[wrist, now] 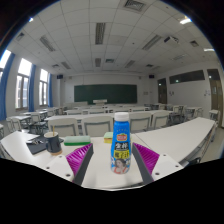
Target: Pour water
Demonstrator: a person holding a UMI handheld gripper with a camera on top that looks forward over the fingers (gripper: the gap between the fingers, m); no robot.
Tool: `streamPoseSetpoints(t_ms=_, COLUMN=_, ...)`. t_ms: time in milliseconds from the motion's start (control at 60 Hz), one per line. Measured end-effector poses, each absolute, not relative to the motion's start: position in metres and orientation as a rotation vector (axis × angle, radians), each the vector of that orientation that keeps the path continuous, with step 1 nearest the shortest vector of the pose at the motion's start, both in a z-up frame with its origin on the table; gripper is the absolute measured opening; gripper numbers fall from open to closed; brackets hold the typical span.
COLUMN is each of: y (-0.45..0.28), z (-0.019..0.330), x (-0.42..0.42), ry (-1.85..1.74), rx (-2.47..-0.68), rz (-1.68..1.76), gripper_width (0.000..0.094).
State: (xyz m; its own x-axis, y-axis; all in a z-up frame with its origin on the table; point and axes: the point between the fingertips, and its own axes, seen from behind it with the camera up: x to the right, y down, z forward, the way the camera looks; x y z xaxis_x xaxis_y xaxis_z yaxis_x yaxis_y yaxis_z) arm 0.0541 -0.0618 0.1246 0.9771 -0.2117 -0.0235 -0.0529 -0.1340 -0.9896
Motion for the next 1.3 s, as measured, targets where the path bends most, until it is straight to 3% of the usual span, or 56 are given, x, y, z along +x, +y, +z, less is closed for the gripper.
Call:
streamPoseSetpoints(t_ms=283, y=0.035, z=0.075, x=0.095, ry=0.156, rx=-1.724, rz=-0.15, gripper_width=0.0814)
streamPoseSetpoints(t_ms=317, y=0.044, z=0.065, x=0.09, ry=0.162, rx=-1.739, rz=-0.139, gripper_width=0.0748)
streamPoseSetpoints(t_ms=350, y=0.039, z=0.066, x=0.1, ry=0.171, rx=-1.745, rz=-0.139, gripper_width=0.0563)
streamPoseSetpoints(t_ms=500, y=0.04, z=0.07, x=0.11, ry=0.243, rx=-1.702, rz=-0.116, gripper_width=0.0418)
streamPoseSetpoints(t_ms=600, y=0.043, z=0.07, x=0.109, ry=0.207, rx=-1.715, rz=-0.154, gripper_width=0.0397)
streamPoseSetpoints(t_ms=700, y=0.054, z=0.082, x=0.1, ry=0.104, rx=-1.737, rz=-0.277, gripper_width=0.0398)
streamPoseSetpoints(t_ms=833, y=0.086, z=0.146, x=0.078, ry=-0.204, rx=-1.682, rz=-0.598, gripper_width=0.0396)
streamPoseSetpoints(t_ms=1067, y=0.156, z=0.242, x=-0.007, ry=-0.952, rx=-1.351, rz=-1.277, gripper_width=0.0395)
streamPoseSetpoints(t_ms=1167, y=0.16, z=0.221, x=-0.054, ry=-1.237, rx=-1.134, rz=-1.526, gripper_width=0.0396)
streamPoseSetpoints(t_ms=1300, y=0.159, z=0.222, x=-0.081, ry=-1.526, rx=-0.806, rz=-1.77, gripper_width=0.0395)
